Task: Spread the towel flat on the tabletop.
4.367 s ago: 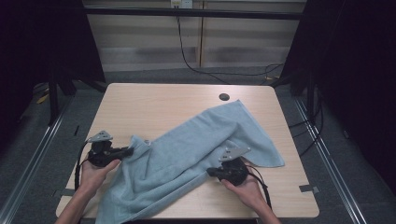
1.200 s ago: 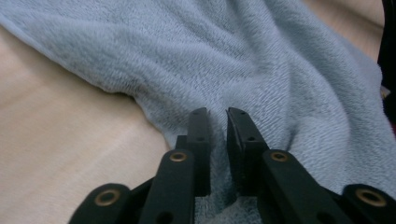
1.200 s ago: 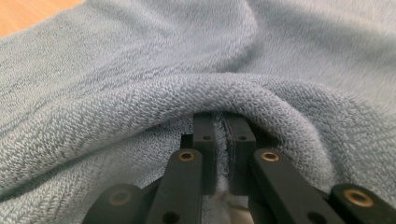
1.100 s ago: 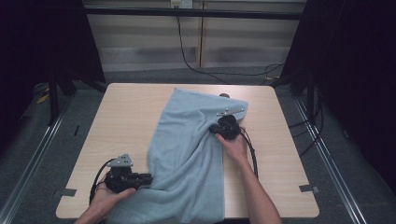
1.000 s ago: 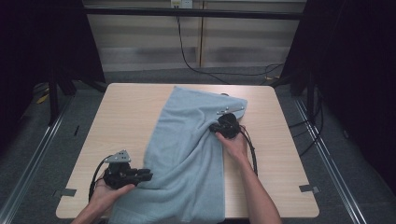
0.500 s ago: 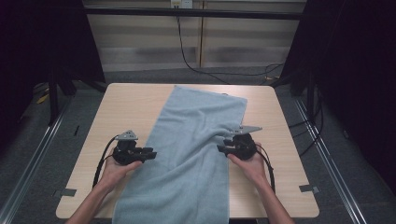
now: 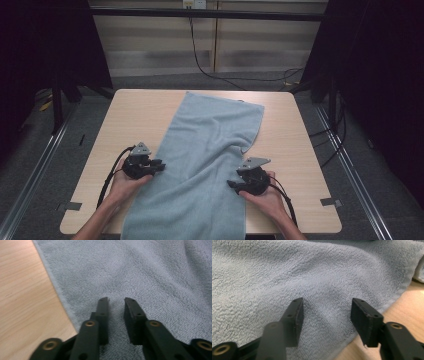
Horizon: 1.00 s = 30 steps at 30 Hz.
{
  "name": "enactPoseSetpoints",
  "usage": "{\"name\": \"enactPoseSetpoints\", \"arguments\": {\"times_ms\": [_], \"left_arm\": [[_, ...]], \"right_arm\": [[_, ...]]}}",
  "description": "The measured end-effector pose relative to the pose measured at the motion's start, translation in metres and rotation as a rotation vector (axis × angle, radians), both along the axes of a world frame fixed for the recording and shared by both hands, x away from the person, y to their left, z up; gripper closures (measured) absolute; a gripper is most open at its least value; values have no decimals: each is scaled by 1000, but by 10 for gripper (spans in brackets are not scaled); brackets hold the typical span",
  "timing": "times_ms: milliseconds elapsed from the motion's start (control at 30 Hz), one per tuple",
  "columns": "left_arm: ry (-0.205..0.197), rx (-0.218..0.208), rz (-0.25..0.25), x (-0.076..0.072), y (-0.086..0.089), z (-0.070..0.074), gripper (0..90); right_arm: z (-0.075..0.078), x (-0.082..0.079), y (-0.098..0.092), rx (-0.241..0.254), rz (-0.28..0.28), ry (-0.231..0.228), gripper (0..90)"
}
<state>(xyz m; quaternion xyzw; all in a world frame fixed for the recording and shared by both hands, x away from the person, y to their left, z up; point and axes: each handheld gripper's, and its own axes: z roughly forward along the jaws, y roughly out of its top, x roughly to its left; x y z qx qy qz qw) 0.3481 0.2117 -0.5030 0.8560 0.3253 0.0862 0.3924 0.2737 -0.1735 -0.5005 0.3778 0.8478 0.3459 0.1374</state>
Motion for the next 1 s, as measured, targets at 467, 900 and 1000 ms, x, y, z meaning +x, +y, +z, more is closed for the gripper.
{"name": "enactPoseSetpoints", "arguments": {"times_ms": [467,900,1000], "left_arm": [[91,-92,-37,-47,20,-2,839],[156,-94,-150,-92,10,2,838],[171,-105,-152,-96,11,2,819]], "right_arm": [[9,-27,-27,43,4,43,851],[16,-97,-53,115,10,66,839],[17,-102,-52,114,27,68,787]]}}
